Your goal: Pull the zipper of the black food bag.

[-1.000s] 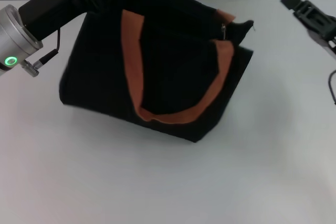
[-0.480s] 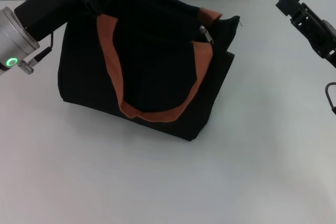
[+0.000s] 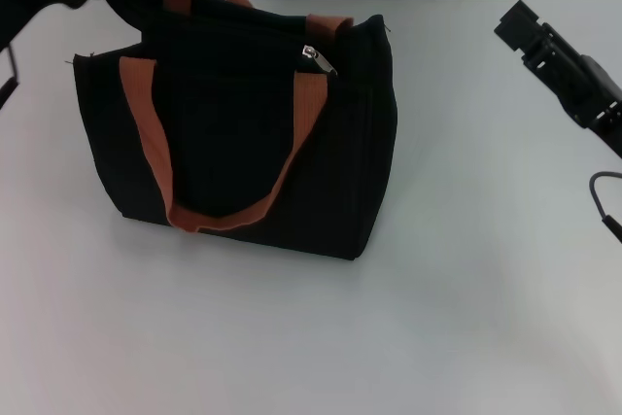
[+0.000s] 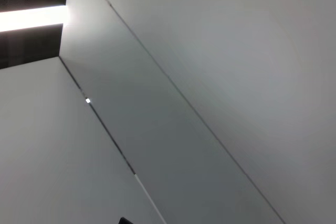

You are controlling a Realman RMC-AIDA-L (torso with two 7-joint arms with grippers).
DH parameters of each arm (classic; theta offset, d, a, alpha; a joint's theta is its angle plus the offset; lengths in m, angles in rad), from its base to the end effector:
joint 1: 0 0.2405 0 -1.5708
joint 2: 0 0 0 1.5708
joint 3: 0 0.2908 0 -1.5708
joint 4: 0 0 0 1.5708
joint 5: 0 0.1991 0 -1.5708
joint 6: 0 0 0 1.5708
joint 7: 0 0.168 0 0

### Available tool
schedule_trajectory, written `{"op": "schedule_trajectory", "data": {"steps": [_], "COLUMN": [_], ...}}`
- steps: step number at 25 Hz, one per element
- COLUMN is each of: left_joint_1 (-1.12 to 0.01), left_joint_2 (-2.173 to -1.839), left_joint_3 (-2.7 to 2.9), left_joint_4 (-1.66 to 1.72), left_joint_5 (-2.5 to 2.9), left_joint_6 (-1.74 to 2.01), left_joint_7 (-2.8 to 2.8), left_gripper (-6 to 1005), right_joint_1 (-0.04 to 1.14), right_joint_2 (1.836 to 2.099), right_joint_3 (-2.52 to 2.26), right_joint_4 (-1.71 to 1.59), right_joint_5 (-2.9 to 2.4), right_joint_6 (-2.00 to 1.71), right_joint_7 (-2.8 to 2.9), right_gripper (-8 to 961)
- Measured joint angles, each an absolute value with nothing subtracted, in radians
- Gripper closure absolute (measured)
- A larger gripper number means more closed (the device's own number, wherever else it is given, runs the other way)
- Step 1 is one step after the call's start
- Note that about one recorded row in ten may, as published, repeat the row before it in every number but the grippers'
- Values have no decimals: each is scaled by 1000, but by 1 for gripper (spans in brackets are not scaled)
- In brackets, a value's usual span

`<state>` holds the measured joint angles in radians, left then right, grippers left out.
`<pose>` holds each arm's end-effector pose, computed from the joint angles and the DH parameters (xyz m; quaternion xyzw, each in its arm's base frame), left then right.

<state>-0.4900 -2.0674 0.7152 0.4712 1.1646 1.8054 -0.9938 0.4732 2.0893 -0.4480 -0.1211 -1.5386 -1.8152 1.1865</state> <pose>-0.2199 0.3425 0.0478 -0.7657 -0.0415 -0.5755 0.2843 0.2528 0.3062 -0.0235 -0.7302 0.2968 0.5940 0.1609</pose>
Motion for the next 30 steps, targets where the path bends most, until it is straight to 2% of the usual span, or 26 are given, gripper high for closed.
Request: {"op": "schedule_trajectory", "data": {"steps": [3, 8, 13, 14, 16, 17, 18, 22, 30], "left_joint_1": [-473, -429, -372, -330, -330, -230, -190, -98, -92], "left_joint_2": [-2067, -2062, -2051, -2046, -2046, -2041, -2043, -2049, -2039], "left_joint_3": [724, 767, 768, 769, 769, 752, 728, 628, 627], "left_joint_4": [474, 477, 480, 480, 480, 462, 456, 439, 424], "left_joint_5": [1162, 1241, 1320, 1355, 1355, 1379, 1378, 1376, 1546], "left_joint_6": [1845, 1888, 1900, 1907, 1907, 1901, 1894, 1917, 1964], "left_joint_7": [-1005, -1001, -966, -941, -941, -860, -827, -769, -764], "left_gripper": [444, 216, 215, 215, 215, 215, 215, 215, 215], "right_joint_1": [476, 479, 480, 479, 477, 476, 476, 482, 530], "right_joint_2": [2089, 2089, 2089, 2089, 2089, 2089, 2089, 2089, 2089], "right_joint_3": [-467, -508, -509, -509, -509, -509, -509, -509, -589], "right_joint_4": [-109, -82, -65, -65, -61, -59, -59, -58, -52], "right_joint_5": [-1539, -1539, -1537, -1537, -1537, -1536, -1536, -1534, -1597], "right_joint_6": [-1831, -1865, -1865, -1865, -1868, -1870, -1870, -1889, -1896], "right_joint_7": [1131, 972, 909, 894, 850, 842, 842, 815, 816], "right_gripper": [242, 242, 243, 243, 243, 243, 243, 243, 243]}}
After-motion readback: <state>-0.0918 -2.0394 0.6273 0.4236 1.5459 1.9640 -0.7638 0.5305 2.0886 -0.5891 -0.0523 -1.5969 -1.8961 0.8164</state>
